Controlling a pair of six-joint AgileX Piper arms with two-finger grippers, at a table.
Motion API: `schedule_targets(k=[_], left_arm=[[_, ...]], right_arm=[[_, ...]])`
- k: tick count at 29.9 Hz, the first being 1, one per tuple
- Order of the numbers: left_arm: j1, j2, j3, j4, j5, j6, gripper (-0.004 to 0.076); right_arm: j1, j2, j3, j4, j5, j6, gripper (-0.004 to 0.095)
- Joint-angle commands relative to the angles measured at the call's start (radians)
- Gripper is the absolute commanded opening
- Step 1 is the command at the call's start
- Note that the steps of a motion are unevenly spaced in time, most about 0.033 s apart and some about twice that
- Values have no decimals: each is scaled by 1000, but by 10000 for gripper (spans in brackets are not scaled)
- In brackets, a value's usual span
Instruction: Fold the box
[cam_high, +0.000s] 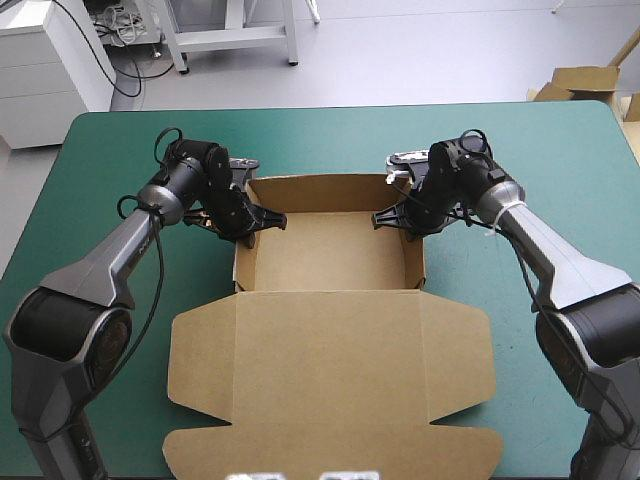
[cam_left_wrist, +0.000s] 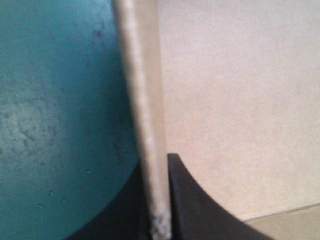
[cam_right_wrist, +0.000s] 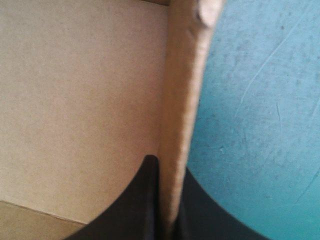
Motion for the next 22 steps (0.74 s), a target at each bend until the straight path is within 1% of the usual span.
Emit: schedule_targets(k=[1, 3, 4, 5, 6, 9, 11, 15, 17, 19, 22], left_arm=[[-29, -32, -25, -91, -7, 30, -7], [-29, -32, -25, -87, -11, 30, -7], [-29, -32, -27, -87, -11, 30, -7], [-29, -32, -30, -87, -11, 30, -7], [-29, -32, -32, -87, -16, 38, -7], [-29, -32, -33, -91, -18, 38, -7], [-29, -32, -33, -93, -16, 38, -7], [-29, -32, -33, -93, -16, 41, -7], [-29, -32, -33, -93, -16, 84, 8], [-29, -32, -33, -93, -9, 114, 41], [-29, -32, -34, -93, 9, 119, 158]], right_arm=[[2, -41, -4, -8, 37, -58, -14], [2, -41, -4, -8, 37, -58, 19], [2, -41, -4, -10, 37, -58, 56], [2, -41, -4, -10, 37, -58, 94], [2, -41, -4, -10, 37, -50, 160], [2, -41, -4, -10, 26, -43, 286], [2, -41, -4, -7, 21, -41, 309], [2, -41, -4, -7, 21, -41, 308], [2, -41, -4, -10, 21, -41, 309], [2, -41, -4, -14, 21, -41, 320], [2, -41, -4, -42, 23, -41, 383]])
